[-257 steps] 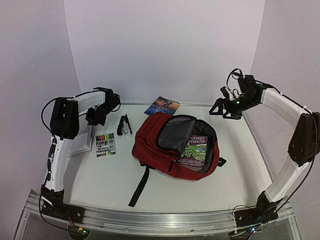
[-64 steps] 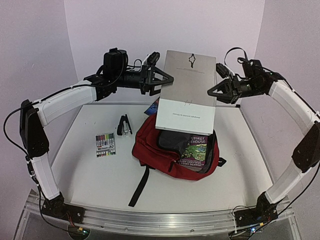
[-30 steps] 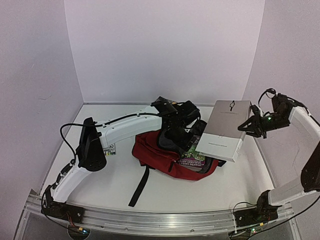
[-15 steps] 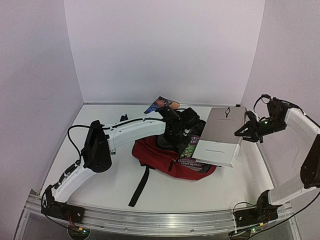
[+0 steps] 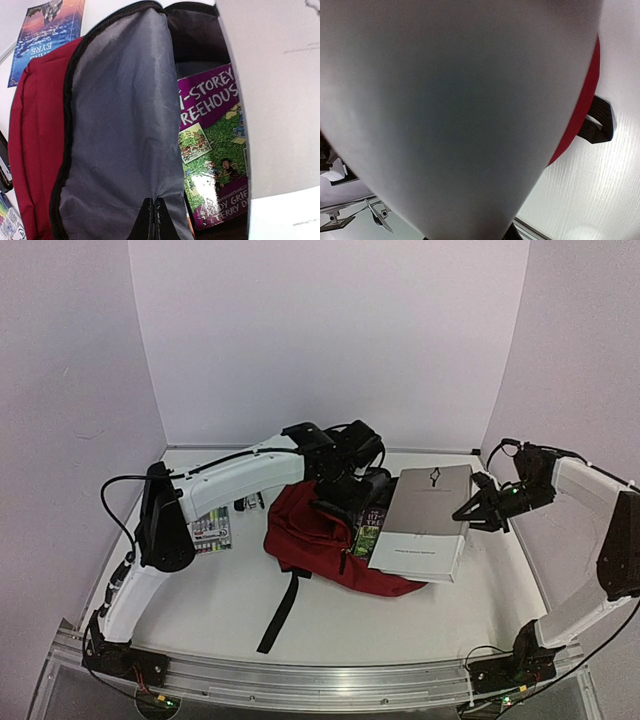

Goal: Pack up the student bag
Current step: Place the book in the student bag.

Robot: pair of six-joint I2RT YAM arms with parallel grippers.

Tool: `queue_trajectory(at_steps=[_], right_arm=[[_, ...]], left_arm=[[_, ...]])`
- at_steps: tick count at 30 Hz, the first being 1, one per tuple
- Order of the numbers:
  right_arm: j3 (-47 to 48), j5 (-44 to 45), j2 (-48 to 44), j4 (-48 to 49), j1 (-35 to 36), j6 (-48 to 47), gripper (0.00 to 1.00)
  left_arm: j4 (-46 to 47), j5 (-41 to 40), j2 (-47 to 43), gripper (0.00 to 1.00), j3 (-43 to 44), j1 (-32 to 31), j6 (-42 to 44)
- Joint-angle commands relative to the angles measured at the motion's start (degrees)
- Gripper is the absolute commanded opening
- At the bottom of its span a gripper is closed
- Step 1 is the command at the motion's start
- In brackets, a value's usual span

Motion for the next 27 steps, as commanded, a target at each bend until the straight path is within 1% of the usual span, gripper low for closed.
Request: queue_trajectory(at_steps=[1,9,13,20,23,25,27], right_arm=[[-0.2,-4.9,2.3,0.8,1.7,-0.1,0.00],[-0.3,-10.5,7.9,1.1,7.1,-0.7,0.00],[-0.1,-12.6,11.4,1.1,8.4,-0.8,0.00],[1.1,-12.0,15.6,0.0,8.5,-1.8,0.00],[1.4,-11.1,15.5,-0.8,8.5,-2.5,0.00],[1.0,-11.1,15.3,-0.9,8.5,-2.5,0.00],[0.8,-11.6,15.7,-0.9,8.5,-2.5,0.00]], left_arm=[[5.1,-2.1,-5.9,0.00,-2.1,0.5,-1.0],[8.1,-2.9,-7.9,0.00,-4.1,0.6,-1.0],[12.3,-3.1,-10.5,0.00,-8.2,0.6,-1.2],[14.6,-6.5,-14.1,0.00,-12.3,0.6,-1.7],[13.0,-7.2,-13.8,0.00,-12.6,0.6,-1.0],[12.9,-7.3,-13.9,0.00,-13.1,0.6,-0.7],[15.1,-6.3,-15.2,0.00,-15.0,0.6,0.1]])
